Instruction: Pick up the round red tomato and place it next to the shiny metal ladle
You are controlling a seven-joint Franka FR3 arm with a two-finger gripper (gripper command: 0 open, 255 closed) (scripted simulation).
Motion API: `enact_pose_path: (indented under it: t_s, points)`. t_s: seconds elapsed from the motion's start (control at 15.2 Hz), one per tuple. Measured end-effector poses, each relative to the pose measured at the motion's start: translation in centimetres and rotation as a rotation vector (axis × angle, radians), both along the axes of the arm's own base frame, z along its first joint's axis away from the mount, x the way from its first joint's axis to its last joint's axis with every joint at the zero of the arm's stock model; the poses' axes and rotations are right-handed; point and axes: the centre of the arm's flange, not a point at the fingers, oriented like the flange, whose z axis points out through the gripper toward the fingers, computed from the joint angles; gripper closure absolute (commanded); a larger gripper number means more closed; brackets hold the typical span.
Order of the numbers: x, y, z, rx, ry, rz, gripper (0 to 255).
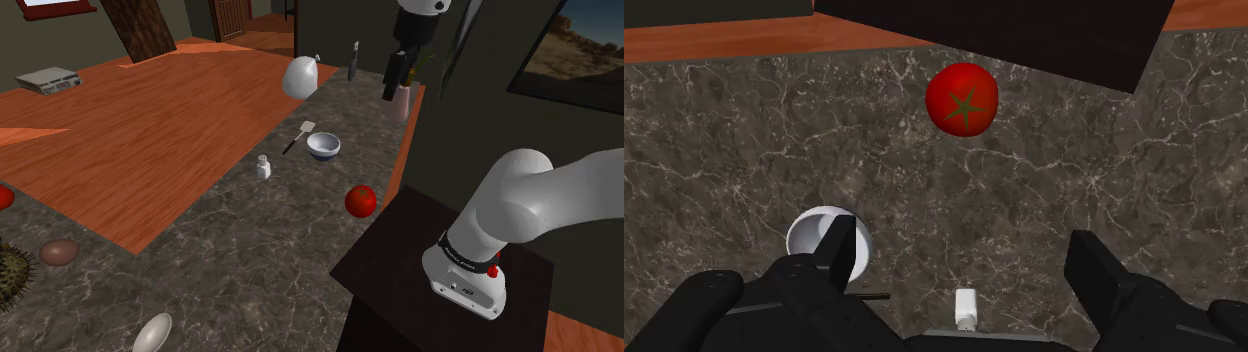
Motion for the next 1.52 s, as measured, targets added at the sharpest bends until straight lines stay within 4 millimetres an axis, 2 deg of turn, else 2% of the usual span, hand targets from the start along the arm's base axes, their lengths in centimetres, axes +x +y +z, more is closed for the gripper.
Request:
enact_pose_path:
  t_s: [0.07,0.2,0.4,0.59,1.06,1.25,1.52]
  points:
    - [0.0,0.0,0.0,0.000,0.000,0.000,0]
    - [1.2,0.0,-1.3,0.001,0.027,-0.018,0]
    - [3.6,-0.1,-4.7,0.002,0.091,-0.059,0]
    - [5.6,0.2,-8.5,0.004,0.159,-0.103,0]
    - [10.4,-0.3,-18.2,0.008,0.319,-0.207,0]
    - [12.0,-0.9,-22.3,0.010,0.387,-0.252,0]
    - [13.0,-1.4,-27.9,0.013,0.478,-0.311,0]
